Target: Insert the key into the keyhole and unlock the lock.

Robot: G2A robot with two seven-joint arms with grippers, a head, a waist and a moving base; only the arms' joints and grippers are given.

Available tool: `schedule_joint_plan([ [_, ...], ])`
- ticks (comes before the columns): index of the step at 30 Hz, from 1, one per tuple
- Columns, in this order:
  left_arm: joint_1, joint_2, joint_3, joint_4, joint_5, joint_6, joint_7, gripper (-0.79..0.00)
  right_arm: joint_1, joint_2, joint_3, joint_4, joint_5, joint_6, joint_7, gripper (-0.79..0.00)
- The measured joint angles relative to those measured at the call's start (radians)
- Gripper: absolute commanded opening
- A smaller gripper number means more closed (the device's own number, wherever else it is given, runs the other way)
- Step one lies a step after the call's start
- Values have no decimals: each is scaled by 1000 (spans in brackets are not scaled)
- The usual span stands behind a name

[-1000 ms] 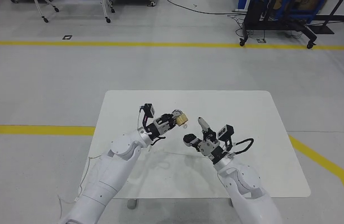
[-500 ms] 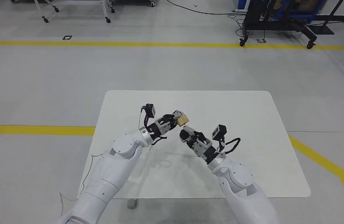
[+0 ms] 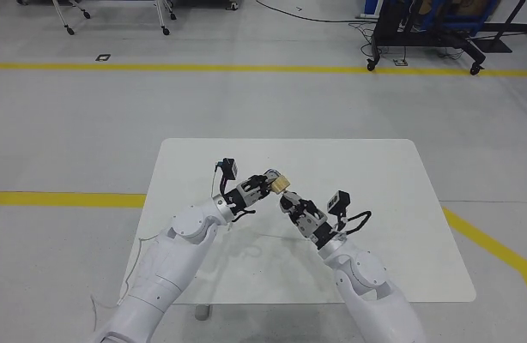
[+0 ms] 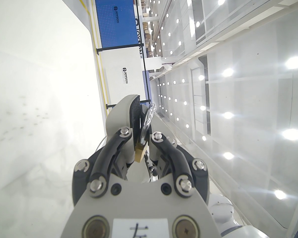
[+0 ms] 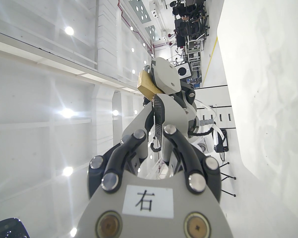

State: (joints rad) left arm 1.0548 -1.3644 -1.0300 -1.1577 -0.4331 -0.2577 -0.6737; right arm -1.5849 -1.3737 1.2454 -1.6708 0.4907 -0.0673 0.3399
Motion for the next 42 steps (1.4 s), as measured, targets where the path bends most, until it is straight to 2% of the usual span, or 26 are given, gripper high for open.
schedule_joint_plan([
  [5,2,0,1,-3,17,-16,-1,-785,2,1,2,4,43,12,25,-785],
  [8,4,0,2,-6,32,-41,-12,-785,8,2,18,10,135,55,76,-785],
  [13,14,2,-3,-12,43,-106,-27,-785,28,9,82,49,382,190,227,-785],
  [16,18,2,-8,-16,38,-136,-35,-785,48,18,122,88,480,286,336,-785],
  [23,26,3,-15,-20,46,-187,-38,-785,100,34,143,155,551,478,463,-785],
  [27,28,4,-18,-21,53,-209,-38,-785,118,41,150,172,550,514,480,-785],
  [28,28,4,-19,-20,53,-210,-36,-785,118,42,149,166,535,509,472,-560],
  [29,27,4,-19,-19,54,-209,-35,-785,117,44,148,159,523,504,467,-449],
  [30,26,4,-20,-18,55,-208,-33,-785,114,45,146,150,509,499,465,-400],
  [34,22,5,-27,-16,57,-208,-24,-785,85,53,160,109,483,465,463,-357],
  [35,21,5,-29,-15,60,-205,-23,-785,76,54,167,99,483,455,461,-320],
  [36,20,6,-30,-13,67,-199,-21,-785,67,56,176,89,483,442,457,-326],
  [39,9,11,-27,-13,143,-191,-26,-785,25,62,212,40,448,376,420,-274],
  [40,7,14,-23,-16,197,-198,-22,-785,5,65,230,16,426,343,397,-237],
  [42,9,18,-15,-23,277,-199,-11,-785,-31,68,259,-27,392,289,345,0],
])
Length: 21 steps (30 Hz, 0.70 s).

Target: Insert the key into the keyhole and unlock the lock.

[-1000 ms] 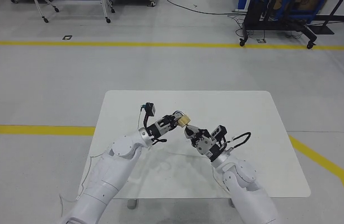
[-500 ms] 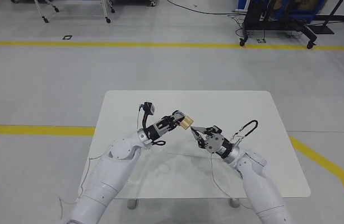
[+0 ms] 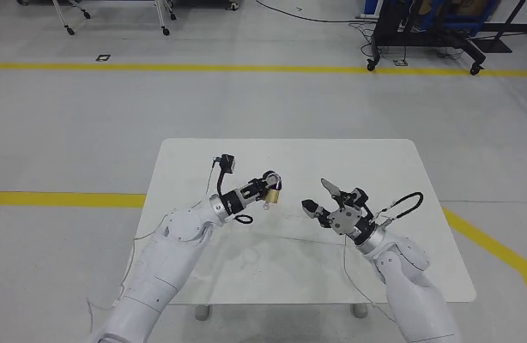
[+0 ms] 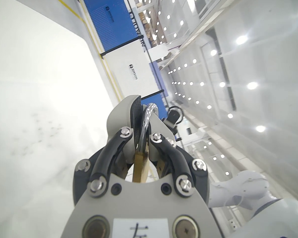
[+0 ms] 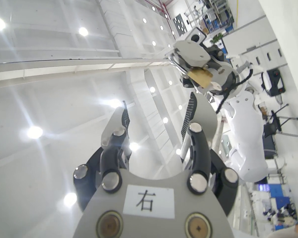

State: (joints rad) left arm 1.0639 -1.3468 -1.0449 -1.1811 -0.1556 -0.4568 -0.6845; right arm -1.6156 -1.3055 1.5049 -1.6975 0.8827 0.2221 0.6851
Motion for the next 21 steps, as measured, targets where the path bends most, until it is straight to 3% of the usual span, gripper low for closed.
schedule_joint_plan([
  [6,-17,5,48,6,238,125,4,-785,-131,5,66,-144,-86,-130,-147,0],
  [14,-51,-9,140,43,414,350,5,-782,-127,5,66,-142,-84,-128,-144,0],
  [15,-56,-11,145,47,419,369,5,-548,-127,5,66,-142,-84,-128,-144,0],
  [16,-63,-14,152,55,426,393,3,-397,-127,5,66,-142,-84,-128,-144,0],
  [17,-67,-16,158,60,429,409,-1,-385,-127,5,66,-142,-84,-128,-144,0],
  [18,-72,-18,162,63,429,420,-3,-299,-127,5,66,-142,-84,-128,-144,0],
  [19,-75,-20,165,66,425,425,-4,-71,-127,5,66,-142,-84,-128,-144,0],
  [20,-77,-21,166,69,419,425,-6,0,-127,5,66,-142,-84,-128,-144,0],
  [21,-79,-22,166,72,414,425,-8,0,-127,5,66,-142,-84,-128,-144,0],
])
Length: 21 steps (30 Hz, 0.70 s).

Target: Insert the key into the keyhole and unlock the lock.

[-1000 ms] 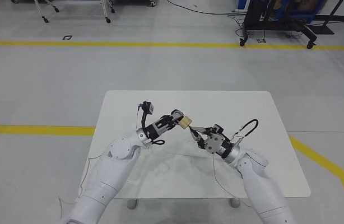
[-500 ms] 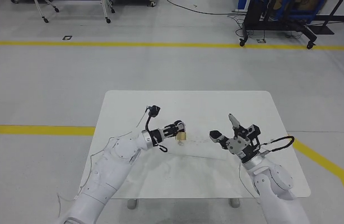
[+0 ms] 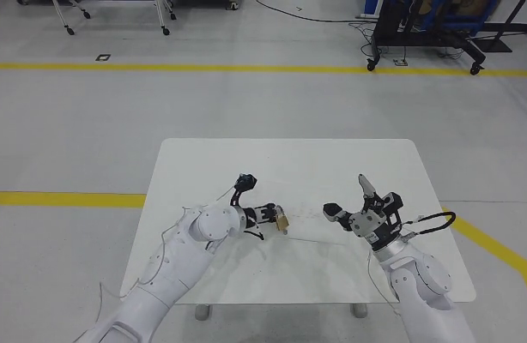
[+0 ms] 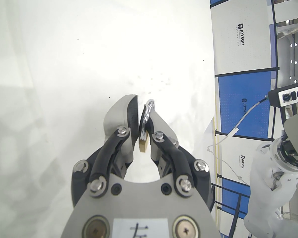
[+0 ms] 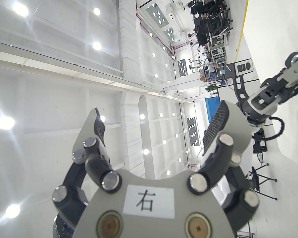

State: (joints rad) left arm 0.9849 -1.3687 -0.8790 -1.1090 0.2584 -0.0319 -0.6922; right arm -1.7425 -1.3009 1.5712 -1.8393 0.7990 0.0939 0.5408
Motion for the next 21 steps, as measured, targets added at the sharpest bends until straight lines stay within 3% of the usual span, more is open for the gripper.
schedule_joint_plan([
  [6,-7,-2,-8,18,-20,-1,0,0,0,0,0,0,0,0,0,0],
  [12,-10,3,-71,10,-110,-49,30,0,1,0,-1,1,-3,-2,-1,0],
  [17,22,21,-119,-68,-9,-120,164,0,12,-1,-5,19,-87,-146,-19,0],
  [21,81,40,-158,-179,150,-134,313,0,5,-1,60,25,13,-219,-20,0],
])
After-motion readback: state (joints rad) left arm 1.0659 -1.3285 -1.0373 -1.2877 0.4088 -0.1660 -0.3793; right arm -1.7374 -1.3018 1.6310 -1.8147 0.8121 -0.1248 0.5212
